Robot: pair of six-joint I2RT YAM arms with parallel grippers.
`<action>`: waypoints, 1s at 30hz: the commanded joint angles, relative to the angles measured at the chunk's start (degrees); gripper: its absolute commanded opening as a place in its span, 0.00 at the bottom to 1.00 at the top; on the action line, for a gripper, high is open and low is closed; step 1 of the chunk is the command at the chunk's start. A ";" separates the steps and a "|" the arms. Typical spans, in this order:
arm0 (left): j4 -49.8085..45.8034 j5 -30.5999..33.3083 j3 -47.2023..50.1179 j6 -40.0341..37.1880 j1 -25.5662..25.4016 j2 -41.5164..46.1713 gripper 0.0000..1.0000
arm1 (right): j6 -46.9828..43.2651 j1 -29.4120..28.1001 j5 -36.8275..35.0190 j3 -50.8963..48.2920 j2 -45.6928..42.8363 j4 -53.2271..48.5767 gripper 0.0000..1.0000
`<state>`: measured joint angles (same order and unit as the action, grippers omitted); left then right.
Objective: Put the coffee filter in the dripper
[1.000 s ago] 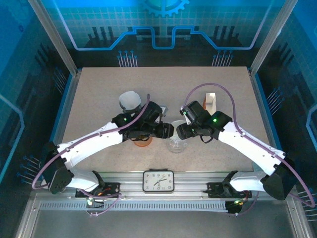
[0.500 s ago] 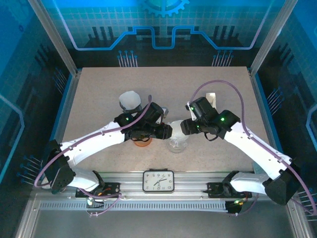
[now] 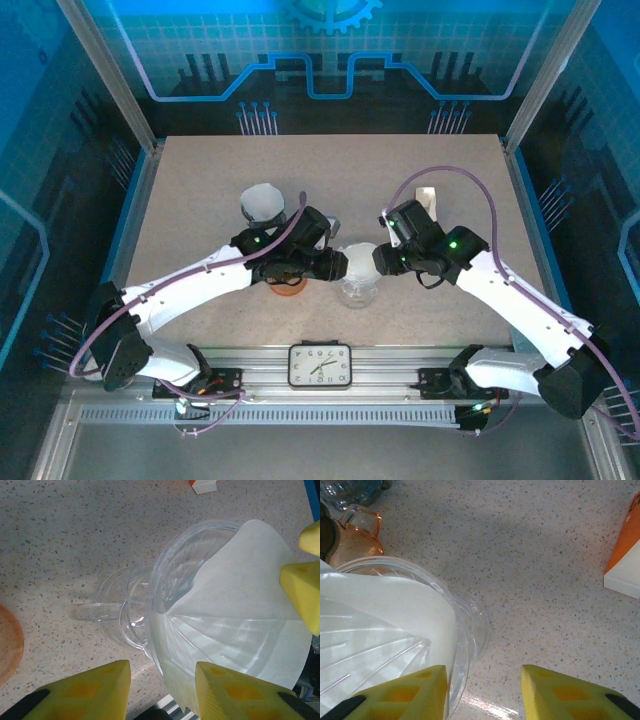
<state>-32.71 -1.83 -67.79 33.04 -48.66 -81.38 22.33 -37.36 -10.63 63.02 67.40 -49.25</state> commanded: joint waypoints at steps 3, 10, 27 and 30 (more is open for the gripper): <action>-0.60 -0.28 0.11 -0.26 -0.38 -0.08 0.40 | 0.61 0.63 -0.25 -0.45 0.37 1.13 0.46; -0.43 -0.28 0.21 -0.03 -0.38 -0.07 0.40 | -0.20 0.20 3.60 -0.10 -0.67 3.91 0.66; -0.03 -1.65 -0.63 -0.28 1.97 1.95 0.48 | 1.94 -2.10 3.73 -3.89 -2.53 2.40 0.67; 0.59 -3.68 -1.52 -1.64 5.11 4.36 0.53 | 1.89 -2.09 3.62 -3.73 -2.36 2.64 0.67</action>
<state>-32.64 -2.96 -67.70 32.80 -46.00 -80.49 23.40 -38.72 -7.03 59.68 65.76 -47.05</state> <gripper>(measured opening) 0.517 0.665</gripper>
